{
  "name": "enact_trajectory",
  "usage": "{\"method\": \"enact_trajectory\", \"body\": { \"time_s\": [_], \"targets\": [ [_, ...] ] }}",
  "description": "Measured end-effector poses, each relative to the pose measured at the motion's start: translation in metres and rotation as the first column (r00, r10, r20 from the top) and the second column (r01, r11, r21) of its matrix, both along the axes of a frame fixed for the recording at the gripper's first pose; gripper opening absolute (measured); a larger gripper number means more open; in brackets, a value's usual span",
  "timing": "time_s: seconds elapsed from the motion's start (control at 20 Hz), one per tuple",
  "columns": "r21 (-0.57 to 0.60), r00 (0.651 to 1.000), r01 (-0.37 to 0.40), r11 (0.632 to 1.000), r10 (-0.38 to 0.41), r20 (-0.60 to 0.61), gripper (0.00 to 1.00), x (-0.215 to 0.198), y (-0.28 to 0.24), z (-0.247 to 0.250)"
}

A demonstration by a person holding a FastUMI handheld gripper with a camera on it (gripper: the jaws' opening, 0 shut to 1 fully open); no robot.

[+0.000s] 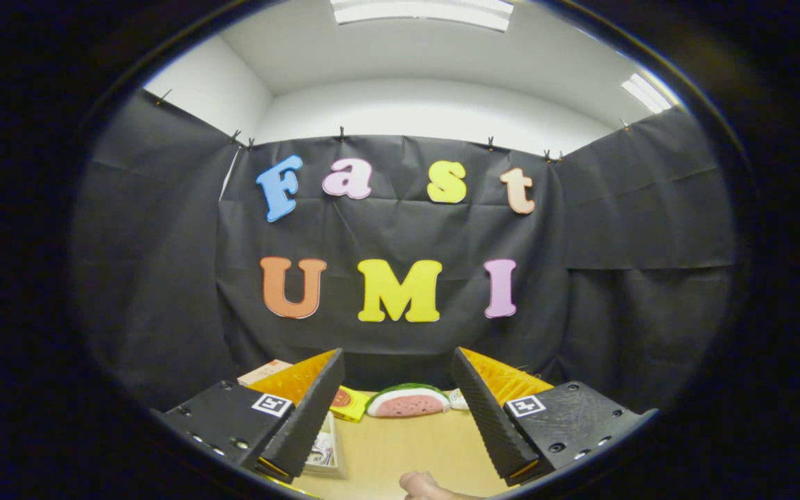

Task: Open the storage box then place both shoes into the box .Put the left shoe in first, then the right shoe, with the right side of both shoes facing outward in a uniform manner.

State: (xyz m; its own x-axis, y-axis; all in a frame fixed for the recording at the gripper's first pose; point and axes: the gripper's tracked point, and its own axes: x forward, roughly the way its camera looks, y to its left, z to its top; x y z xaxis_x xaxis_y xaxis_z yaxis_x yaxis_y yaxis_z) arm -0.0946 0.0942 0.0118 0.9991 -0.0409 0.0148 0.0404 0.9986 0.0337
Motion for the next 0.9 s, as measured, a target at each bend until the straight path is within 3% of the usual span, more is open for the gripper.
{"method": "enact_trajectory", "body": {
  "time_s": [0.4,0.9],
  "targets": [
    [-0.011,0.999,0.038,0.999,-0.038,0.013,0.96,0.005,-0.026,-0.001],
    [-0.015,0.999,-0.036,0.999,0.036,0.009,0.96,-0.006,-0.007,-0.006]
  ]
}}
